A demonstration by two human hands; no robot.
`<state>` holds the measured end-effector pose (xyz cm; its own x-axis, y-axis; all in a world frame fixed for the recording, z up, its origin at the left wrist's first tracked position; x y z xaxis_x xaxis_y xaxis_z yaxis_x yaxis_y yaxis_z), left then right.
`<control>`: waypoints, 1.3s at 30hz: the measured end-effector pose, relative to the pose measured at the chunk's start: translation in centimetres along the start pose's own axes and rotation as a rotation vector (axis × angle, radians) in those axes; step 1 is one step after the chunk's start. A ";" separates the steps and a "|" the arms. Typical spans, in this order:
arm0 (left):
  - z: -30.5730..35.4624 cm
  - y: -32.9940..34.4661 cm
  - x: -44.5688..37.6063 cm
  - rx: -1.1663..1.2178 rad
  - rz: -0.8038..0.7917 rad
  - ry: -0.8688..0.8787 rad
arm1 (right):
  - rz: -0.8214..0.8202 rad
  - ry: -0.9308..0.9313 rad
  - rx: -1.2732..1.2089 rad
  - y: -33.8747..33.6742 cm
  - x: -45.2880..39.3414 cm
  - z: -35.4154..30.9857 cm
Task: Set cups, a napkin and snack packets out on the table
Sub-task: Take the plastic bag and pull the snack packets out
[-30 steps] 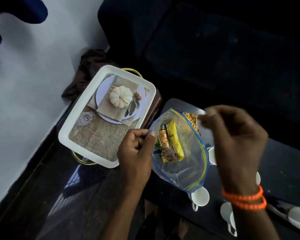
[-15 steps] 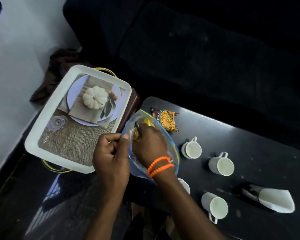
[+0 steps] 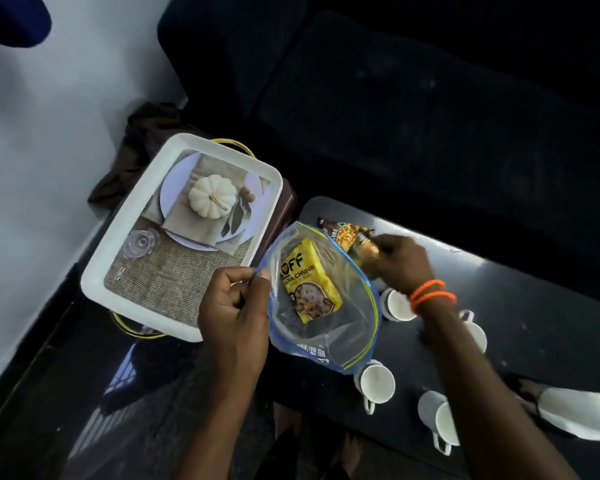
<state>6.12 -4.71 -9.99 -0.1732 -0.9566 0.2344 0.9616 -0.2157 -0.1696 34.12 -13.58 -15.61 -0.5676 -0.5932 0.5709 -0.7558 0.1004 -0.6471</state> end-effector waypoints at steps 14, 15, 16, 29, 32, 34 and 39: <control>-0.5 0.8 0.4 0.016 -0.037 0.001 | 0.362 -0.444 -0.355 0.2 12.4 -8.9; -0.4 1.0 0.4 0.016 -0.040 0.004 | 0.229 -0.385 -0.249 2.2 11.9 -9.6; -0.3 1.1 0.3 0.009 -0.044 0.012 | 0.121 -0.300 -0.094 4.4 10.9 -9.9; -0.3 1.1 0.3 0.039 -0.061 -0.027 | -0.080 0.055 0.227 14.0 3.7 -5.4; -0.6 0.9 0.2 0.026 -0.042 -0.040 | -0.127 -0.025 0.140 14.1 5.0 -6.7; -0.6 0.6 -0.1 0.005 -0.020 -0.043 | -0.086 -0.127 0.133 12.5 6.6 -8.5; -1.0 -0.9 -1.1 -0.008 0.032 -0.075 | 0.018 -0.296 0.107 5.1 14.1 -12.0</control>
<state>5.17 -3.70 -11.08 -0.1262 -0.9457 0.2994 0.9645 -0.1875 -0.1857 18.29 -11.85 -4.76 -0.4486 -0.8005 0.3973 -0.6992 0.0375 -0.7140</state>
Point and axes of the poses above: each hand's wrist, its own x-axis away from the middle knuckle, its own y-axis out of the palm, z = x × y, the point moved 6 cm from there along -x, towards the middle knuckle, and after that the axes turned 5 degrees about -z, right-handed, at the moved point
